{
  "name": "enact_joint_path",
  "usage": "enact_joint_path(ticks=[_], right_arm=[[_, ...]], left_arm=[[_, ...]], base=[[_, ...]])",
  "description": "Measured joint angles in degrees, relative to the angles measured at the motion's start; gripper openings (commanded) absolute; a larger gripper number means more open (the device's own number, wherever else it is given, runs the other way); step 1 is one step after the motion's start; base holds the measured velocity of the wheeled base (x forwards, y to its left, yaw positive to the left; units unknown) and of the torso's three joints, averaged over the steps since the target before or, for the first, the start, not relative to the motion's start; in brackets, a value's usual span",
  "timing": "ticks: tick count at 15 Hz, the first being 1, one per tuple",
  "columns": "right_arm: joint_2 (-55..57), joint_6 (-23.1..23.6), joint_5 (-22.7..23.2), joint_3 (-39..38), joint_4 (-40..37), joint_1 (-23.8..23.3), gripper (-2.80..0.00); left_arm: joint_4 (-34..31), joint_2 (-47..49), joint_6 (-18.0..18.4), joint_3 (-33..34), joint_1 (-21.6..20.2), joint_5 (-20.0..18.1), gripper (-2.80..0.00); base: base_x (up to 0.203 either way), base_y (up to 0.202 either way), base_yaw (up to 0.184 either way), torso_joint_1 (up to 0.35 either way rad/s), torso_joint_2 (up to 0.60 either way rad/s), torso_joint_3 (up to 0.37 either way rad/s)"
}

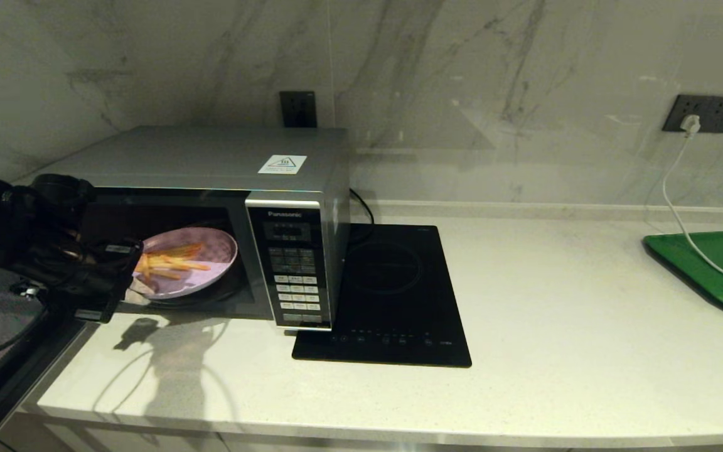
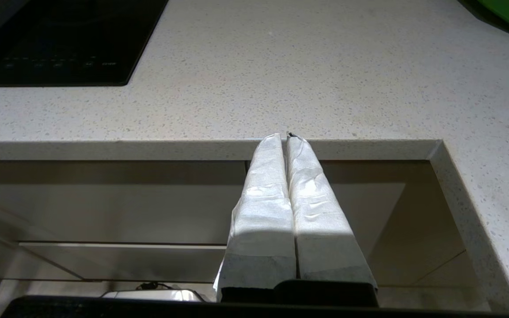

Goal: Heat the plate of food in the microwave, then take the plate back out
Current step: Take the plate out of the microwave

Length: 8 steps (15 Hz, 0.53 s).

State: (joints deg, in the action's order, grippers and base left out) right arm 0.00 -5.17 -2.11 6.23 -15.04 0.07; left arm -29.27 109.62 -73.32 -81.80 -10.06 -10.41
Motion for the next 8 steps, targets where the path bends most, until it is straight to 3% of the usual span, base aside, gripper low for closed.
enact_joint_path(ticks=[4, 8], right_arm=[[0.0, 0.0, 0.02, 0.0, 0.0, 0.0, -2.8], [0.0, 0.0, 0.0, 0.0, 0.0, 0.0, -2.8]], left_arm=[[0.06, -6.49, 1.82, 5.87, -0.05, -4.33, -2.8], [0.24, -17.69, 6.89, 18.26, -0.38, -6.57, -2.8]], base=[[0.0, 0.0, 0.0, 0.0, 0.0, 0.0], [0.0, 0.0, 0.0, 0.0, 0.0, 0.0]])
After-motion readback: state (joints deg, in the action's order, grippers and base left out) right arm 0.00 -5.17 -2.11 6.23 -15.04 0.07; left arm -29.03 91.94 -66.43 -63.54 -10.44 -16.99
